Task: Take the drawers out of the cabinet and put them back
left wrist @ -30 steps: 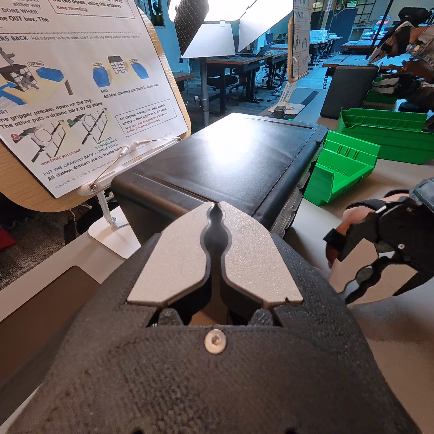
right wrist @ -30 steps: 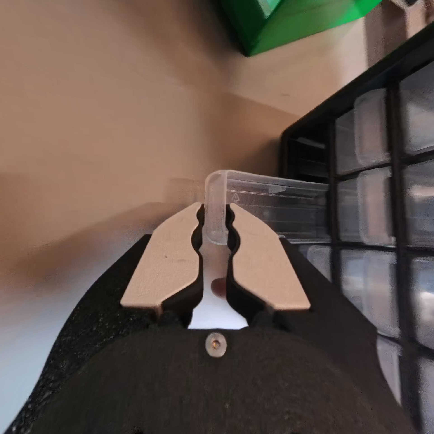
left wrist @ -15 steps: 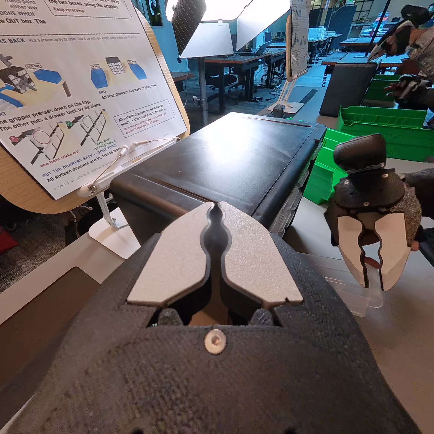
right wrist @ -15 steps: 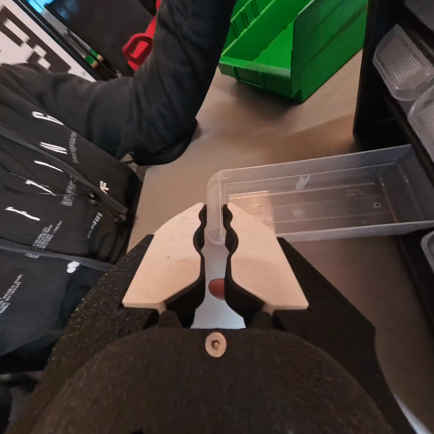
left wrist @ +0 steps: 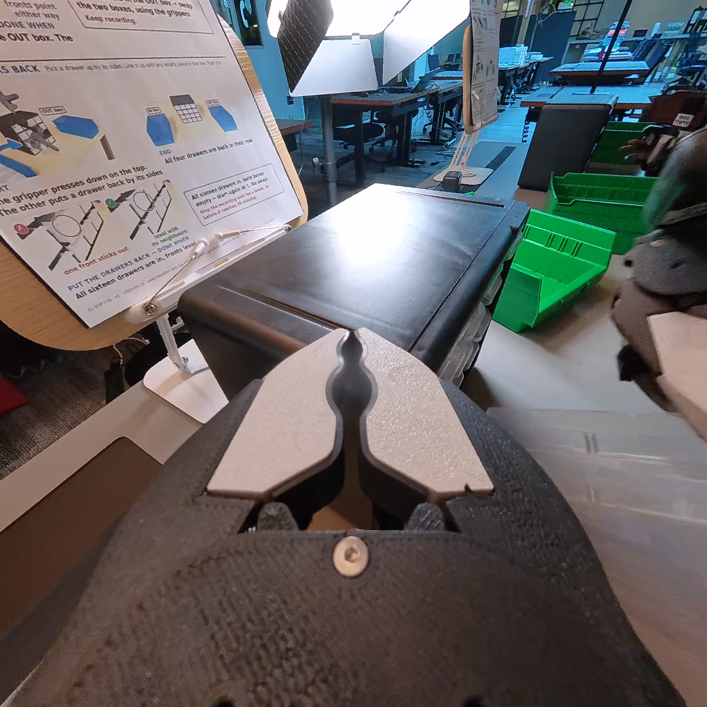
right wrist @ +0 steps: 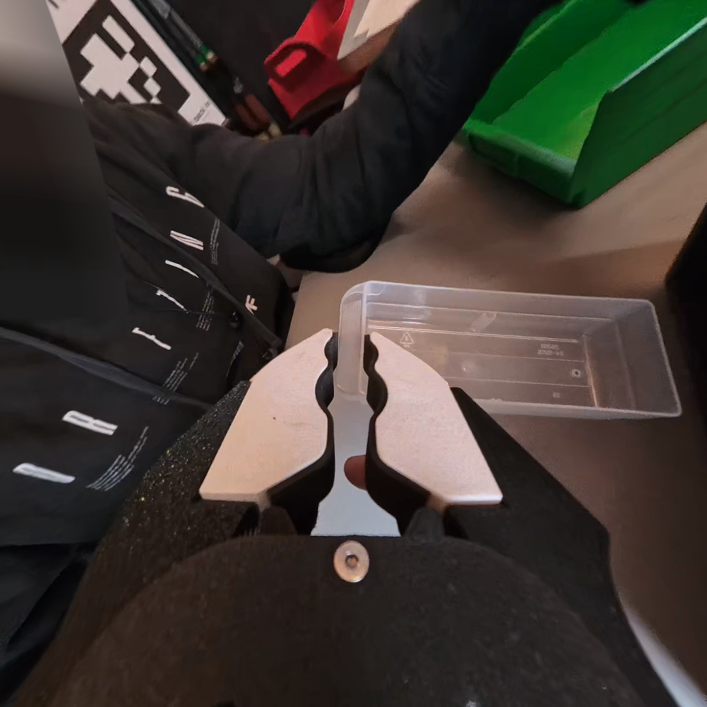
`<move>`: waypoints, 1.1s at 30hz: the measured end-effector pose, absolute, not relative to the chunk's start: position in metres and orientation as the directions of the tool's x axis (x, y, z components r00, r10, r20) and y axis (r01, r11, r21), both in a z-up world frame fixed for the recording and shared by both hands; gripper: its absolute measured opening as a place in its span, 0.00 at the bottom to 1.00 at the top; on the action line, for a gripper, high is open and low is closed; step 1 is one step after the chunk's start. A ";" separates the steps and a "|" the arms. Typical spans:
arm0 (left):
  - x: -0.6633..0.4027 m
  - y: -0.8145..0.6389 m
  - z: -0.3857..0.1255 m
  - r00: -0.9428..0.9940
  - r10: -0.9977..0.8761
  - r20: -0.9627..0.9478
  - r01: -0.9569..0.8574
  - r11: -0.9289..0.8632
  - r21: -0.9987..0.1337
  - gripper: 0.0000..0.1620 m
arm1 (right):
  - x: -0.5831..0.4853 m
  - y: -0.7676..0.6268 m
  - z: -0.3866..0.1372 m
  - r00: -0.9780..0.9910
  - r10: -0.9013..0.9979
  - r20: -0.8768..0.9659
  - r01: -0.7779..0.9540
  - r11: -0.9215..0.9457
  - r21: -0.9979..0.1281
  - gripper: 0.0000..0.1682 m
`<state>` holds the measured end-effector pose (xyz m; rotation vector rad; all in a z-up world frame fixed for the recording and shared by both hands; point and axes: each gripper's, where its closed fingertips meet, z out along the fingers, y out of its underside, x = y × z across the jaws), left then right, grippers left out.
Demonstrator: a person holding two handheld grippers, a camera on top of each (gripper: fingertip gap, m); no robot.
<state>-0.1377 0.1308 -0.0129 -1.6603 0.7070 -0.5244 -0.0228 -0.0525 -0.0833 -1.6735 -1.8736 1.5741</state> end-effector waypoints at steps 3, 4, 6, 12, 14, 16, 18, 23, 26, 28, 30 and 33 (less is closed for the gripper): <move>-0.138 0.131 -0.013 0.713 -0.701 -0.031 -0.162 -0.121 -0.979 0.00 | -0.006 -0.060 -0.065 -0.290 0.859 -0.422 0.515 -0.232 -0.825 0.07; -0.138 0.131 -0.013 0.713 -0.700 -0.030 -0.161 -0.121 -0.980 0.00 | 0.002 -0.059 -0.058 -0.258 0.878 -0.404 0.481 -0.246 -0.842 0.07; -0.138 0.131 -0.013 0.714 -0.699 -0.030 -0.161 -0.121 -0.980 0.00 | 0.019 -0.053 -0.042 -0.171 0.917 -0.360 0.422 -0.262 -0.868 0.07; -0.137 0.130 -0.013 0.716 -0.697 -0.039 -0.170 -0.120 -0.978 0.00 | 0.080 0.024 0.009 0.274 0.915 -0.295 0.269 -0.367 -0.890 0.09; -0.137 0.130 -0.013 0.718 -0.694 -0.047 -0.177 -0.117 -0.977 0.00 | 0.102 0.055 0.014 0.410 0.871 -0.269 0.253 -0.392 -0.884 0.08; -0.137 0.130 -0.013 0.719 -0.693 -0.052 -0.182 -0.115 -0.977 0.00 | 0.118 0.078 0.019 0.477 0.829 -0.290 0.209 -0.428 -0.879 0.04; -0.137 0.129 -0.013 0.717 -0.695 -0.053 -0.183 -0.115 -0.976 0.00 | 0.137 0.105 0.016 0.567 0.785 -0.251 0.206 -0.430 -0.879 0.04; -0.137 0.129 -0.013 0.714 -0.699 -0.047 -0.177 -0.116 -0.977 0.00 | 0.187 0.175 -0.028 0.777 0.595 -0.208 0.184 -0.530 -0.827 0.04; -0.137 0.129 -0.013 0.714 -0.699 -0.046 -0.177 -0.116 -0.977 0.00 | 0.219 0.214 -0.062 0.876 0.451 -0.175 0.131 -0.569 -0.812 0.04; -0.137 0.129 -0.013 0.714 -0.699 -0.046 -0.177 -0.115 -0.977 0.00 | 0.232 0.232 -0.088 0.904 0.385 -0.185 0.098 -0.607 -0.789 0.04; -0.137 0.129 -0.013 0.713 -0.700 -0.044 -0.174 -0.116 -0.978 0.00 | 0.241 0.246 -0.111 0.925 0.331 -0.184 0.075 -0.637 -0.767 0.04; -0.137 0.129 -0.013 0.710 -0.704 -0.037 -0.167 -0.117 -0.979 0.00 | 0.246 0.264 -0.138 0.941 0.289 -0.179 0.062 -0.663 -0.746 0.04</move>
